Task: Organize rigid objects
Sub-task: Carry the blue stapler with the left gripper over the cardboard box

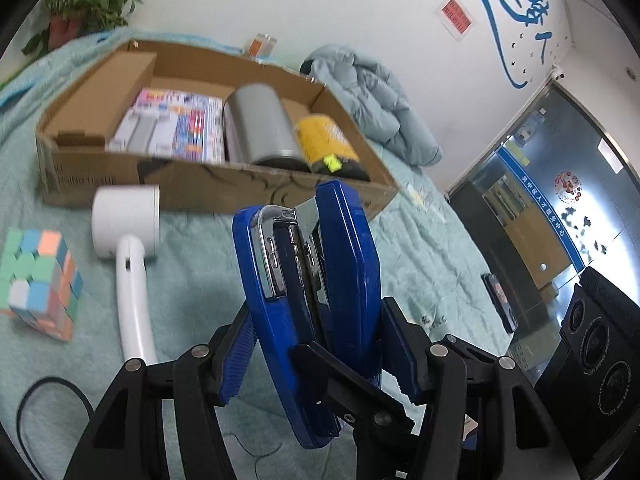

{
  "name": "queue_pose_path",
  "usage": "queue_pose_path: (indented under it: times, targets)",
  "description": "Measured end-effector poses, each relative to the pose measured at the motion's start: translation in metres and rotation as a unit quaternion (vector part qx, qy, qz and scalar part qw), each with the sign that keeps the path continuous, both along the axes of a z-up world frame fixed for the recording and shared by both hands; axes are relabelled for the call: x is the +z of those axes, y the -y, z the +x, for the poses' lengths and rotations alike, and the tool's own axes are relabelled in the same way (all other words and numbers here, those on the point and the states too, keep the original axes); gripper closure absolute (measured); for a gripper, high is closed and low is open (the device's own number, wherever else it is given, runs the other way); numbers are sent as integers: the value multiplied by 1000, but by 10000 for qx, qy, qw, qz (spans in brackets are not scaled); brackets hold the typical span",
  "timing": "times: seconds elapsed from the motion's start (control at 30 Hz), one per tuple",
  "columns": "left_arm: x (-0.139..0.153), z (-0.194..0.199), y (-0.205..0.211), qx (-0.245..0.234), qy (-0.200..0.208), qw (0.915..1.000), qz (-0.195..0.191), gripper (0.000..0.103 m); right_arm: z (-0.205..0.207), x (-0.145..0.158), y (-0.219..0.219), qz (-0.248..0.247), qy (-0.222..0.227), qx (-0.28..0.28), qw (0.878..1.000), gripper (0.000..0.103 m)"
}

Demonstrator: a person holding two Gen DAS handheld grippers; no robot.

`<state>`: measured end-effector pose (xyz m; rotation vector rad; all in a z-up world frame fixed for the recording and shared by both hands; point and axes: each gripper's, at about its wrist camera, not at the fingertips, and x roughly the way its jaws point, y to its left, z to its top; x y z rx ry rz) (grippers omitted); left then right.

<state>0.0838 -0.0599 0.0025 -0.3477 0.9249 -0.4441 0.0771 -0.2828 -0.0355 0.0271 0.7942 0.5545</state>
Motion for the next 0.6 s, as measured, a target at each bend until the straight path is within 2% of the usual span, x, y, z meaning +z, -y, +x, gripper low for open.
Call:
queue_pose_path:
  times: [0.3, 0.47, 0.6]
  targets:
    - [51, 29, -26, 175, 533, 9984, 80, 46, 31, 35, -19, 36, 626, 212, 9978, 76]
    - [76, 75, -36, 190, 597, 9977, 251, 46, 64, 49, -38, 87, 693, 248, 9973, 76]
    - [82, 125, -45, 107, 442, 9985, 301, 46, 100, 52, -47, 150, 535, 211, 9982, 76]
